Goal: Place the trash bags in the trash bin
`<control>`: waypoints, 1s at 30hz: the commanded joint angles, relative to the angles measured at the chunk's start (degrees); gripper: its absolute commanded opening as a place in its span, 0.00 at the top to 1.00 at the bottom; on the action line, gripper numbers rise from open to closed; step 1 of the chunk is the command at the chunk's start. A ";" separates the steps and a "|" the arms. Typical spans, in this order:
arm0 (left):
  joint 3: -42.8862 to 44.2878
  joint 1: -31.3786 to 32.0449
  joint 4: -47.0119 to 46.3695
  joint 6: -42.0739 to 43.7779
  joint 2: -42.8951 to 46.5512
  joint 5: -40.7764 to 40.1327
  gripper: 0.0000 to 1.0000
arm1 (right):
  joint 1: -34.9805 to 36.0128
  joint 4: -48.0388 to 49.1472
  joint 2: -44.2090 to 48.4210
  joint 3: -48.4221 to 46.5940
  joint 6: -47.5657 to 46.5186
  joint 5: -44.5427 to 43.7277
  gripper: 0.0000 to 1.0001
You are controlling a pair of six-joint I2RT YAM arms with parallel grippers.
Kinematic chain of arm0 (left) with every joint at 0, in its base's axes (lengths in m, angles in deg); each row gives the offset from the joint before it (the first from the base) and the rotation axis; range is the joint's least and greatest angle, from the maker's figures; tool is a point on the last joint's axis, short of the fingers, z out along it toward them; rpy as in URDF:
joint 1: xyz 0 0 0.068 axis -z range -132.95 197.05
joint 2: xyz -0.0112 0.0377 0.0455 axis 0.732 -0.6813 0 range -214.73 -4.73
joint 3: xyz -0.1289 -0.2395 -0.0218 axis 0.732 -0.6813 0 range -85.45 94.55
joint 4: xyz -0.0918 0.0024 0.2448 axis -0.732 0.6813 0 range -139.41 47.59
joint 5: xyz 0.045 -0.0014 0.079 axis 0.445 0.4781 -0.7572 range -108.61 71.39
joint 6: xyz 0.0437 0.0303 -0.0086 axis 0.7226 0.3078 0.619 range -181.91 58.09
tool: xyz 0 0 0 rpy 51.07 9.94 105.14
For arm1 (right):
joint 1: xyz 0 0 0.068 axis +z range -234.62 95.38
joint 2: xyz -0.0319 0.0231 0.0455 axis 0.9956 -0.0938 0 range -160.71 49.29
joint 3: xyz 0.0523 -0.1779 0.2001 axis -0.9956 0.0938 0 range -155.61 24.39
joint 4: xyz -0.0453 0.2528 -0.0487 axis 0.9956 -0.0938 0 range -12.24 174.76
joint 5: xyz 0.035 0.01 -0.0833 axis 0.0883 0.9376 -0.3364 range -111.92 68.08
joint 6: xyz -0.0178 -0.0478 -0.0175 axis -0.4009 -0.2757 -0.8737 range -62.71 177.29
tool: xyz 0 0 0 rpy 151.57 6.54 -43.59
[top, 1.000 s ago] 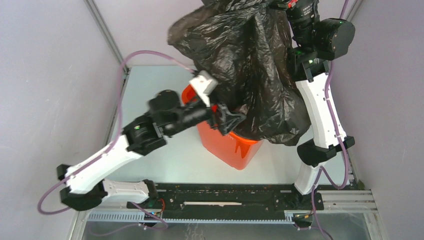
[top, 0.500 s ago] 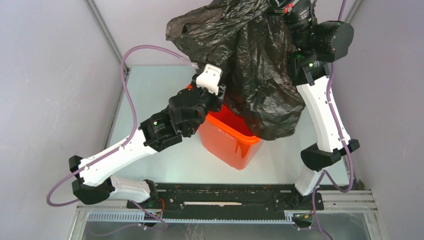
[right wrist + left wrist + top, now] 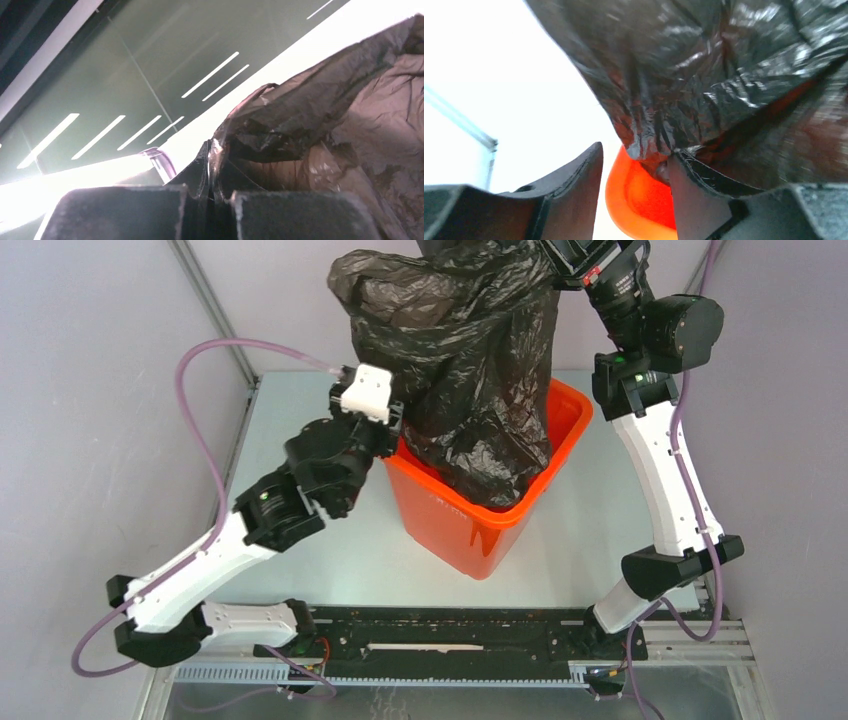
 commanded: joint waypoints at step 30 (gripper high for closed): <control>13.27 -12.05 25.65 -29.74 13.20 38.91 0.00 | -15.21 -29.02 27.46 39.48 -13.53 27.87 1.00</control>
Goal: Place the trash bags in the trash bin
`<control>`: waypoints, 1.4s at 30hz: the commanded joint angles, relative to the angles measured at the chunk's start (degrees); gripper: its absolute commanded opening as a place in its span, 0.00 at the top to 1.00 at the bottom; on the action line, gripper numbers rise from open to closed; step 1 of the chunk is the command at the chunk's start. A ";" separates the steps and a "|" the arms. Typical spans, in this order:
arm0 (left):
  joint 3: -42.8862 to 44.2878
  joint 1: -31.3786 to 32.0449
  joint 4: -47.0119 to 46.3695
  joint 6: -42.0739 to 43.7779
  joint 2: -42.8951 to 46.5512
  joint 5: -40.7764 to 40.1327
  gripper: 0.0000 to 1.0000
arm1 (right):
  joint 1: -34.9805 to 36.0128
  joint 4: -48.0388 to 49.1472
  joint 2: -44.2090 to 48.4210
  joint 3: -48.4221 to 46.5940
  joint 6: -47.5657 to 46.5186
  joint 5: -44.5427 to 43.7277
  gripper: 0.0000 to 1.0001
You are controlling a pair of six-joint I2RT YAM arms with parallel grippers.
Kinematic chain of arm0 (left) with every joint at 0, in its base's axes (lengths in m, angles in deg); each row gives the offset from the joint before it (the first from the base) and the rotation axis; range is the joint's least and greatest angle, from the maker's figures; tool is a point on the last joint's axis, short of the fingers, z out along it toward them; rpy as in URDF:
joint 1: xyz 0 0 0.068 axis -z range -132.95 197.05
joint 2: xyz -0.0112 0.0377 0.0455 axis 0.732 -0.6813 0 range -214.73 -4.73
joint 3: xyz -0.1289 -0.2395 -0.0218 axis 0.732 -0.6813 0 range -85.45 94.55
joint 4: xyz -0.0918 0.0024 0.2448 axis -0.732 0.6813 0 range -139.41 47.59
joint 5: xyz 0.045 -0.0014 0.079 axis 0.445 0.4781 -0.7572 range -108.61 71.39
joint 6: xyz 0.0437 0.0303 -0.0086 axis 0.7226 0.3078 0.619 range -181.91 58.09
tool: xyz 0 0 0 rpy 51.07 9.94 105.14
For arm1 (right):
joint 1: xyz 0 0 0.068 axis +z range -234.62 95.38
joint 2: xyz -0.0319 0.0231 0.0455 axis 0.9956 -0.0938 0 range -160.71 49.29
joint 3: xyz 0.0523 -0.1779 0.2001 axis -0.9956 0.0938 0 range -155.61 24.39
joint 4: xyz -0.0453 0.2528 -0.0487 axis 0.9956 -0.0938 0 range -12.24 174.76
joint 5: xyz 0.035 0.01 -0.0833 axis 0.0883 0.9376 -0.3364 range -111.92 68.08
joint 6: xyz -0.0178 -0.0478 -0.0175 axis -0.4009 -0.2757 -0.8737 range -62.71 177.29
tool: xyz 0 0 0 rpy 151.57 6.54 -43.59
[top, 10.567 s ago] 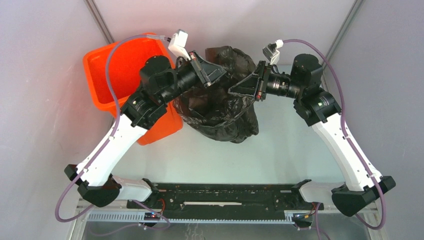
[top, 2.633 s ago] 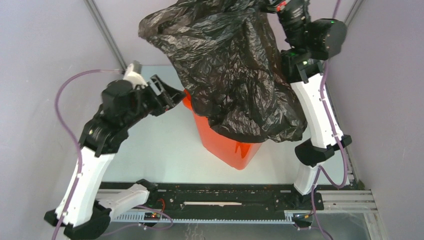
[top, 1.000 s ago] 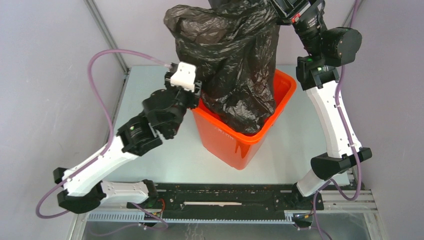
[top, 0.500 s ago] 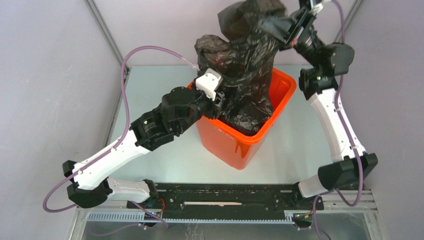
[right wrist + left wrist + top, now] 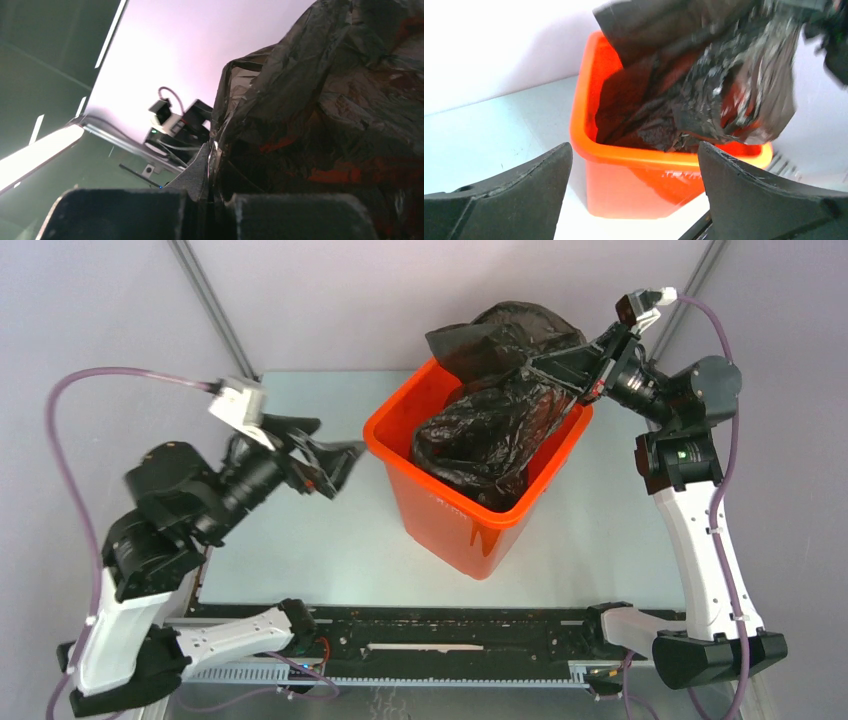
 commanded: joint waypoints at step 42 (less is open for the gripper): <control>36.19 2.84 6.03 0.24 -40.51 12.98 0.27 | 5.53 -23.82 2.01 2.47 -2.76 -7.79 1.00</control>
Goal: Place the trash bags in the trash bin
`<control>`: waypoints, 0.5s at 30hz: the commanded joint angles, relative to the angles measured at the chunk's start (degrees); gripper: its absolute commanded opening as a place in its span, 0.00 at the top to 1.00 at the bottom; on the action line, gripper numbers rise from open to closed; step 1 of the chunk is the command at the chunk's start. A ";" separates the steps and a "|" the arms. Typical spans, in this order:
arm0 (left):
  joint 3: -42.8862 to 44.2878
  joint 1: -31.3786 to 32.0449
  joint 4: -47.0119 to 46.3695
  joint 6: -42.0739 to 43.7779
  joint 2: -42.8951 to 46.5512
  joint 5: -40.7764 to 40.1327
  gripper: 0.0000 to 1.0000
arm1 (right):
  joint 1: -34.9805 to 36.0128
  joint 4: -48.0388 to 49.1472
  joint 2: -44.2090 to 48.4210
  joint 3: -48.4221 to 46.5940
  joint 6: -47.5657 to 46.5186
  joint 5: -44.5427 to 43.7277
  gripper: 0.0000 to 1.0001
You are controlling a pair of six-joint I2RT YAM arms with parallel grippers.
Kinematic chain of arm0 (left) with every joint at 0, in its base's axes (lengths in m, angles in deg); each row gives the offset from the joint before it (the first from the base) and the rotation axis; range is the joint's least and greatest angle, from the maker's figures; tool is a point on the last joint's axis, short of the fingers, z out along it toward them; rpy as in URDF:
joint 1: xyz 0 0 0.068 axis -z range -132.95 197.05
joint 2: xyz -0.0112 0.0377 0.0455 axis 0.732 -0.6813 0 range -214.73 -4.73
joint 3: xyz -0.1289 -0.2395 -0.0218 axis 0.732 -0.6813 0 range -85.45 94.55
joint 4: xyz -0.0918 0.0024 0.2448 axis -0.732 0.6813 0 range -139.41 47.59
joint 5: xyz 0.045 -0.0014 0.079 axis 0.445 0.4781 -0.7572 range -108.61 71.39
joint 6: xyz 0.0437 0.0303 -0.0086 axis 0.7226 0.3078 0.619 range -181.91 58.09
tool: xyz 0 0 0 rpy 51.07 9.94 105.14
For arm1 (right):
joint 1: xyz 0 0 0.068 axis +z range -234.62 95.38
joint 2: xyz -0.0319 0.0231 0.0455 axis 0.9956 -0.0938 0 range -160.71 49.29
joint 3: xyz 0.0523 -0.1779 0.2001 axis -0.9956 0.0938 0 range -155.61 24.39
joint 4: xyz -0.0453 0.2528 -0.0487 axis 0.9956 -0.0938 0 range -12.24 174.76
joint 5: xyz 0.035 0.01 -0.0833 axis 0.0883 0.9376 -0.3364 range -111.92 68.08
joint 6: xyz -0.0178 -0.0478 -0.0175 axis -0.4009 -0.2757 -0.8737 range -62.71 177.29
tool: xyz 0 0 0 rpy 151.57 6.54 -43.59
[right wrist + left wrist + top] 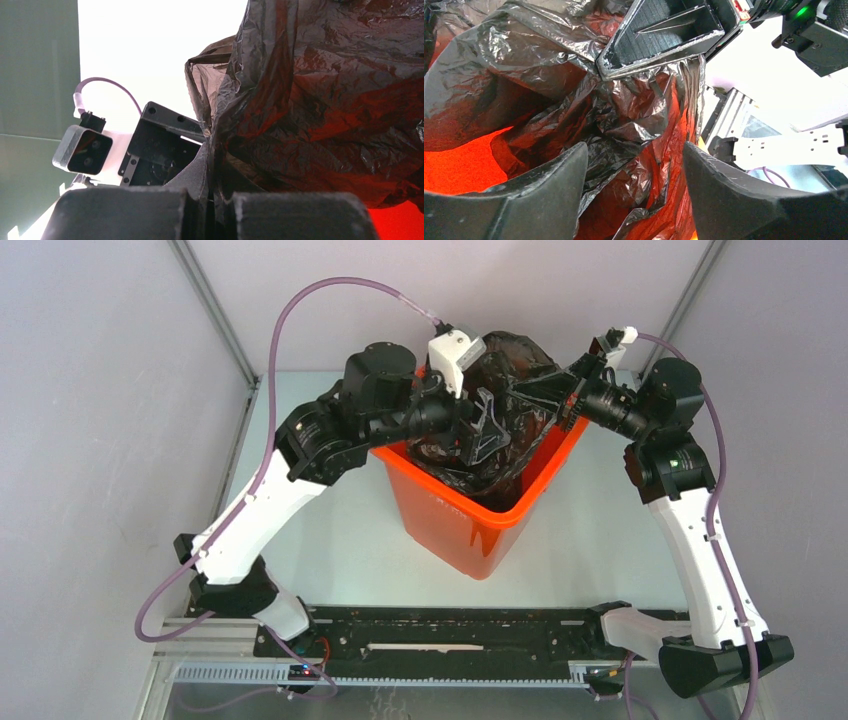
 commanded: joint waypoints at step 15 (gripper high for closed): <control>6.21 2.29 -1.40 1.67 -4.31 -8.38 0.33 | 1.32 2.56 -0.48 -0.22 0.71 -0.27 1.00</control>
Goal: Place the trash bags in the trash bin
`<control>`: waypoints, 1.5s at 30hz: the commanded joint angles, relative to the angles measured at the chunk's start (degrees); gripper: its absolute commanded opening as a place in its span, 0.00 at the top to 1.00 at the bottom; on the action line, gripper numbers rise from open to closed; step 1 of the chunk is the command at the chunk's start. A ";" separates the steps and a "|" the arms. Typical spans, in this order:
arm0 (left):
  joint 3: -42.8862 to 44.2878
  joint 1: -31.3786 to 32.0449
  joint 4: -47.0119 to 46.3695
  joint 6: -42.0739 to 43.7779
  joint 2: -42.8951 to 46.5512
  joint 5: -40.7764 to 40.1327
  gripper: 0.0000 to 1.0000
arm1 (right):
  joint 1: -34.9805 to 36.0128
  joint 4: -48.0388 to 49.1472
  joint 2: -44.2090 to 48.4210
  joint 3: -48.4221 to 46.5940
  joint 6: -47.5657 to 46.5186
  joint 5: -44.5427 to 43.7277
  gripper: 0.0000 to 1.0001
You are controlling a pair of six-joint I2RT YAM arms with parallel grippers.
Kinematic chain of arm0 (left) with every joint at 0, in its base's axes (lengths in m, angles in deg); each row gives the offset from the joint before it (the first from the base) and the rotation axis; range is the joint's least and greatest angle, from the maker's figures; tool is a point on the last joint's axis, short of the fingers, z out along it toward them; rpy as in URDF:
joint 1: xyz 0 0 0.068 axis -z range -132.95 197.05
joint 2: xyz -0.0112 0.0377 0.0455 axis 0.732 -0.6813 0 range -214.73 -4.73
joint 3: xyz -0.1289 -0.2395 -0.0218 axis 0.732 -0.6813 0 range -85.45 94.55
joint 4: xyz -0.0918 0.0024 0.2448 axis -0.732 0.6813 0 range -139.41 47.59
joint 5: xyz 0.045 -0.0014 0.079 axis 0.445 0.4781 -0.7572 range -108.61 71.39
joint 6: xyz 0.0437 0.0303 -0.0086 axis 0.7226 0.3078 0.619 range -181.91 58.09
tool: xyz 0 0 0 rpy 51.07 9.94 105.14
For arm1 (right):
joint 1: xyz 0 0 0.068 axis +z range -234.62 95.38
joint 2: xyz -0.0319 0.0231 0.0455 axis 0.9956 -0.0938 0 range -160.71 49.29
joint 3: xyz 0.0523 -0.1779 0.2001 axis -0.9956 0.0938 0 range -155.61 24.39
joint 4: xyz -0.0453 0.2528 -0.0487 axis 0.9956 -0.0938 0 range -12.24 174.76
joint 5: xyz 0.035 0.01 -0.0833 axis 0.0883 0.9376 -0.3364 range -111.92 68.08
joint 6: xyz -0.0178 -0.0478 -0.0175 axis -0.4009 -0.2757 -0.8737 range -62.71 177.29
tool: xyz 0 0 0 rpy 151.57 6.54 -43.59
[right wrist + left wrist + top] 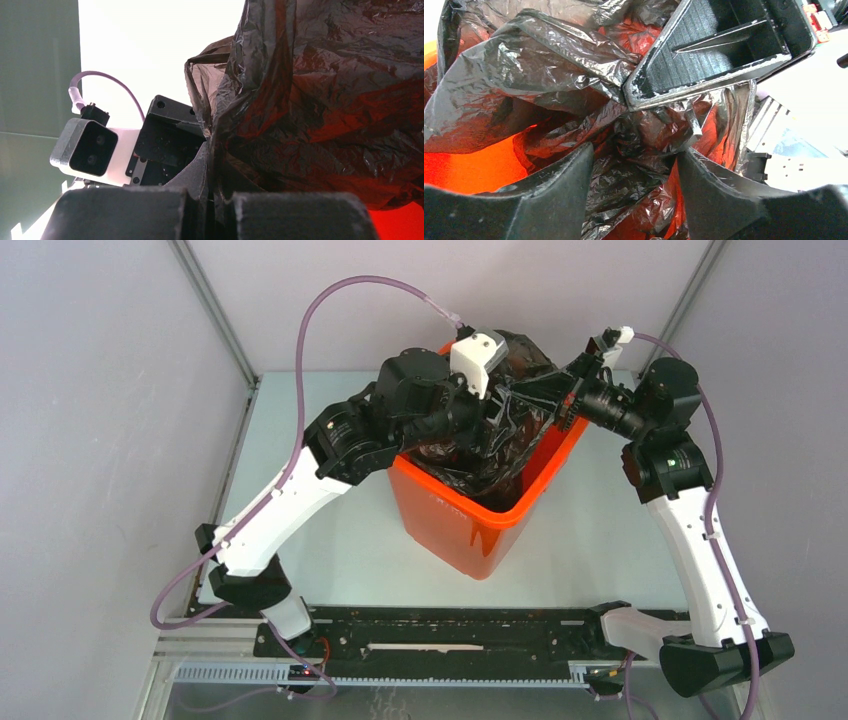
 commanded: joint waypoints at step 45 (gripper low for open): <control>-16.90 -36.22 3.88 -31.04 22.53 3.28 1.00 | -22.98 -29.98 12.41 -0.05 -17.29 23.24 0.90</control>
